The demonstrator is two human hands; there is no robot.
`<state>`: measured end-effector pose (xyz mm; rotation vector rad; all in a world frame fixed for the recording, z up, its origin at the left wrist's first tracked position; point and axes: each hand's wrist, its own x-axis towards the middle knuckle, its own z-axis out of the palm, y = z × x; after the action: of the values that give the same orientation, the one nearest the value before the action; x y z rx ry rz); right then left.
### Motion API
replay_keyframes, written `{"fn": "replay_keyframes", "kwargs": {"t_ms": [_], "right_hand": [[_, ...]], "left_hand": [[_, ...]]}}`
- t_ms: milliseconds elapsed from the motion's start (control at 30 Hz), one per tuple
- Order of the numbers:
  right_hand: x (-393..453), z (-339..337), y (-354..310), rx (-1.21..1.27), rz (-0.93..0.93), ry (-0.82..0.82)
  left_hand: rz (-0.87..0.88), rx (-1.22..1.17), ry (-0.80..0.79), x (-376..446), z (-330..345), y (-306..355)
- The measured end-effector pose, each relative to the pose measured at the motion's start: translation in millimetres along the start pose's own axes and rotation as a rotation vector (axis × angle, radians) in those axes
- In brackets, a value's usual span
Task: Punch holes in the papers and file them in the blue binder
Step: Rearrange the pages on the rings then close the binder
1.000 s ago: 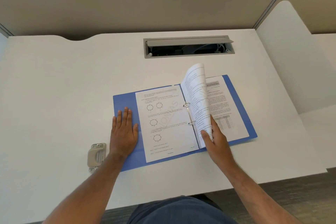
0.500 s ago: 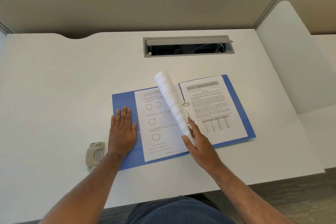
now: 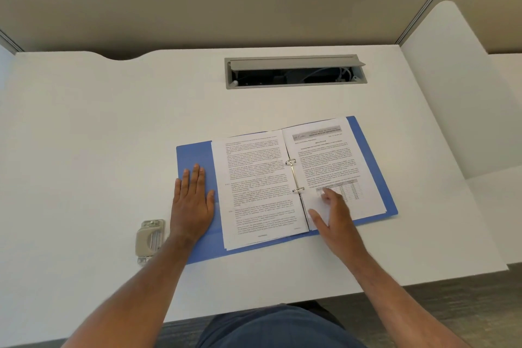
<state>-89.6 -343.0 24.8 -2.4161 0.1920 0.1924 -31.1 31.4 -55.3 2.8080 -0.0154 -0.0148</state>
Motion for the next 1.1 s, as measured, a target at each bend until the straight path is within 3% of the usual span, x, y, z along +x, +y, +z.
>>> {"fn": "replay_keyframes", "kwargs": {"t_ms": [233,800,1100], "right_hand": [[0,-20,48,-0.189,0.198,0.183],[3,-9,45,-0.169,0.323,0.028],[7,-6,23,0.109,0.335,0.037]], "left_hand": [[0.004,-0.001,0.007,0,-1,0],[0.004,0.014,0.01,0,0,0],[0.004,0.009,0.014,0,-2,1]]}}
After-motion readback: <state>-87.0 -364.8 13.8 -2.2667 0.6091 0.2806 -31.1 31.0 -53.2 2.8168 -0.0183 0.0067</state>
